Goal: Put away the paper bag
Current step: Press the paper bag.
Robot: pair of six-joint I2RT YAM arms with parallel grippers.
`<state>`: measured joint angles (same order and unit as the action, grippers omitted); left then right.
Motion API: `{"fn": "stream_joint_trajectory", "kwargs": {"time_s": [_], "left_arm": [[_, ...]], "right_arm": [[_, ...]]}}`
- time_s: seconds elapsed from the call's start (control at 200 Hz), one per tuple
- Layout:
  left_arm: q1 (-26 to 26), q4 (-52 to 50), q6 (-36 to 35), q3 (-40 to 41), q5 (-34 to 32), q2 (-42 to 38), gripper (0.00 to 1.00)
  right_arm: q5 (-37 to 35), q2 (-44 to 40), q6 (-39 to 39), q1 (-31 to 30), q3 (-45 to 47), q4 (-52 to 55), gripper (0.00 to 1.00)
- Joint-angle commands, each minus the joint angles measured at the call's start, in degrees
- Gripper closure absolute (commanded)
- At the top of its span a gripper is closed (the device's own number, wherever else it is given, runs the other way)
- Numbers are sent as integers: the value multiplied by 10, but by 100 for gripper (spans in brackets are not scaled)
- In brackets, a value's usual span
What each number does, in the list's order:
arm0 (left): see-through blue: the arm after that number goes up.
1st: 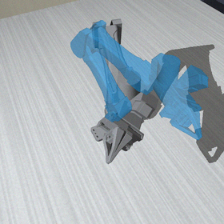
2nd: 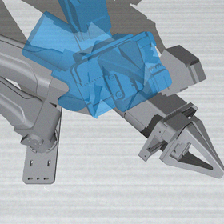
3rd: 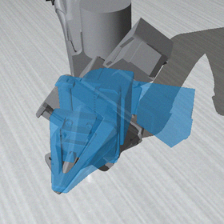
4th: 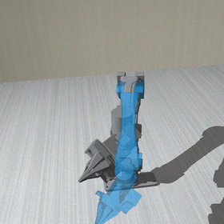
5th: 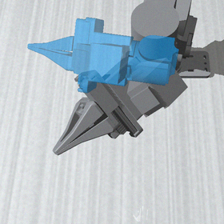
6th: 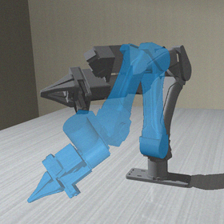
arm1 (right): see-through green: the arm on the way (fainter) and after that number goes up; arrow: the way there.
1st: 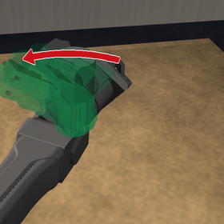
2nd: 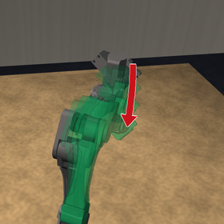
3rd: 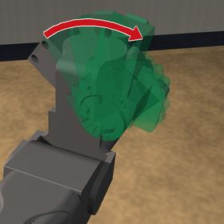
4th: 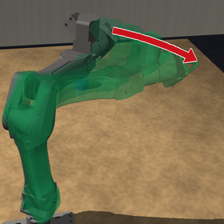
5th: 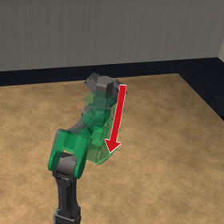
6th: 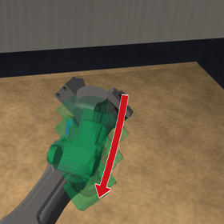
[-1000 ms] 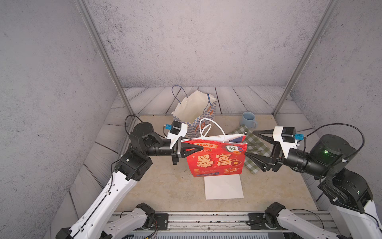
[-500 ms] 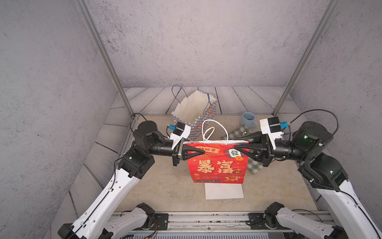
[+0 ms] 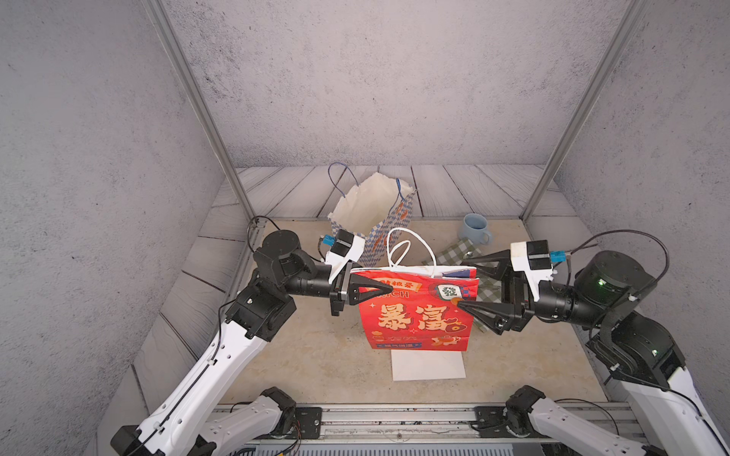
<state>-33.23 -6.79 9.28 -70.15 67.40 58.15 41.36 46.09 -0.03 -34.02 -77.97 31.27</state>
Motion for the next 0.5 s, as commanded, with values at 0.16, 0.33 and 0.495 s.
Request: {"fn": "stream_joint_trajectory", "kwargs": {"time_s": [0.16,0.33,0.495], "left_arm": [[-3,60,49,-14,21,-5,100],[-3,87,69,-11,20,-4,100],[-3,92,73,-10,18,-4,100]], "right_arm": [[32,5,1,-1,36,-13,20],[50,7,-12,-1,38,-2,41],[51,4,-9,-1,36,-1,62]]}}
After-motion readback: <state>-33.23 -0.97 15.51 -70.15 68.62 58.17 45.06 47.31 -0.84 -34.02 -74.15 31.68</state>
